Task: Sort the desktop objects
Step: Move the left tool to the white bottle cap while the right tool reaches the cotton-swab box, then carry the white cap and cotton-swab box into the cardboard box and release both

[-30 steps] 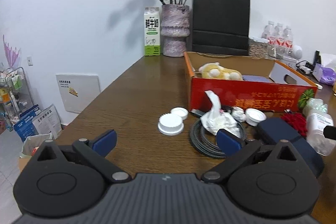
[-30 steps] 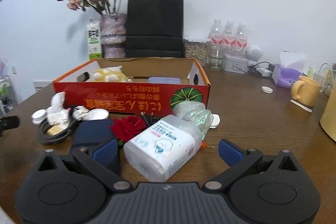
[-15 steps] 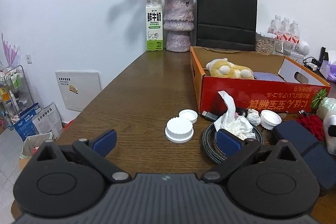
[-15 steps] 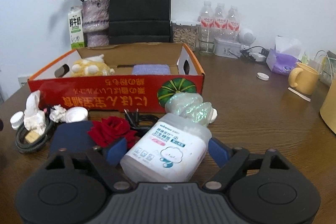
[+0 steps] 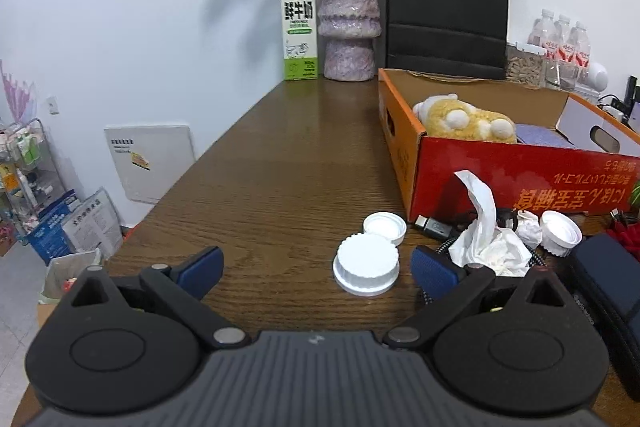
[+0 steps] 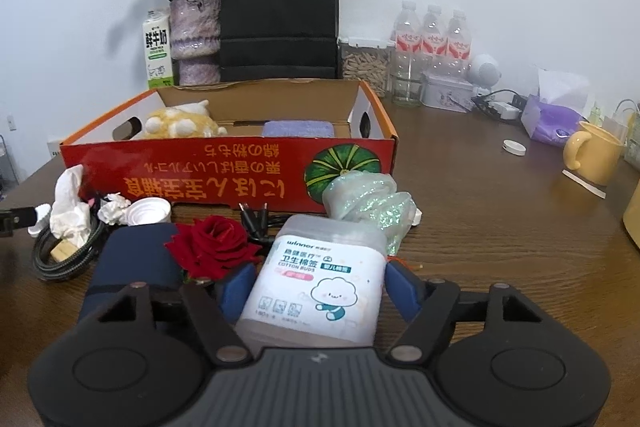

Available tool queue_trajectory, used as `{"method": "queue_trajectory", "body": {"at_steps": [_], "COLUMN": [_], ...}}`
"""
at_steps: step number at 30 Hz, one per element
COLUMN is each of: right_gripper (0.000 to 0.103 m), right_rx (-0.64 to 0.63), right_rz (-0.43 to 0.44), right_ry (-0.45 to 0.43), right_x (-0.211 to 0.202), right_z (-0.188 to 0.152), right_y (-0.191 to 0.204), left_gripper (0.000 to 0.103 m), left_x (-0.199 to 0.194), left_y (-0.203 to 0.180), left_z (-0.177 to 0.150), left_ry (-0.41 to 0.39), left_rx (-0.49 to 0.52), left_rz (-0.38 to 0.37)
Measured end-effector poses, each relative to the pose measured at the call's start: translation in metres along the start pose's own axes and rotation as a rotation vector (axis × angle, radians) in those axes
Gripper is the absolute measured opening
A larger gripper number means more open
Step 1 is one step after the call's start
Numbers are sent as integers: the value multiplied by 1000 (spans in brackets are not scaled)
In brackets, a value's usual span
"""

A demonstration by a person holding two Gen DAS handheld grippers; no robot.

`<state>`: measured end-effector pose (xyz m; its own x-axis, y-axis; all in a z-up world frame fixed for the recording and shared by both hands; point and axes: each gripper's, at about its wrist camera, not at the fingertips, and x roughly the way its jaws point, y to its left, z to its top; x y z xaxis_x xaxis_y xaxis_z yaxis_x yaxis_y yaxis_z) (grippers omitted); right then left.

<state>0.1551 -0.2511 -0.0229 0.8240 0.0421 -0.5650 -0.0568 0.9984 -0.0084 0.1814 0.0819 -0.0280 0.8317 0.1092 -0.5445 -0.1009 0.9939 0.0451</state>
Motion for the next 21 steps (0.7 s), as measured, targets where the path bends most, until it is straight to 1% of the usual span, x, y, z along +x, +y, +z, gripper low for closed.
{"method": "queue_trajectory", "body": {"at_steps": [1, 3, 5, 8, 9, 12, 15, 21], "right_gripper": [70, 69, 69, 68, 67, 66, 66, 65], "right_rx": [-2, -5, -6, -10, -11, -9, -2, 9], "right_rz": [2, 6, 14, 22, 24, 32, 35, 49], "right_ry": [-3, -7, -9, -13, -15, -20, -33, -71], "right_x": [0, -1, -1, -1, -1, -2, -4, -16], "right_z": [0, 0, 0, 0, -1, -1, 0, 2], "right_y": [0, 1, 2, 3, 3, 3, 1, -2], "left_gripper": [95, 89, 81, 57, 40, 39, 39, 39], "left_x": [1, 4, 7, 13, 14, 11, 4, -20], "left_y": [0, -1, -2, -5, -6, -9, -10, -6], "left_z": [0, 1, 2, 3, 3, 3, 3, 9], "left_ry": [3, 3, 13, 38, 49, 33, 11, -44], "left_rx": [1, 6, 11, 27, 33, 41, 38, 20], "left_rz": [-8, -23, -37, -71, -78, -89, -79, -78]}}
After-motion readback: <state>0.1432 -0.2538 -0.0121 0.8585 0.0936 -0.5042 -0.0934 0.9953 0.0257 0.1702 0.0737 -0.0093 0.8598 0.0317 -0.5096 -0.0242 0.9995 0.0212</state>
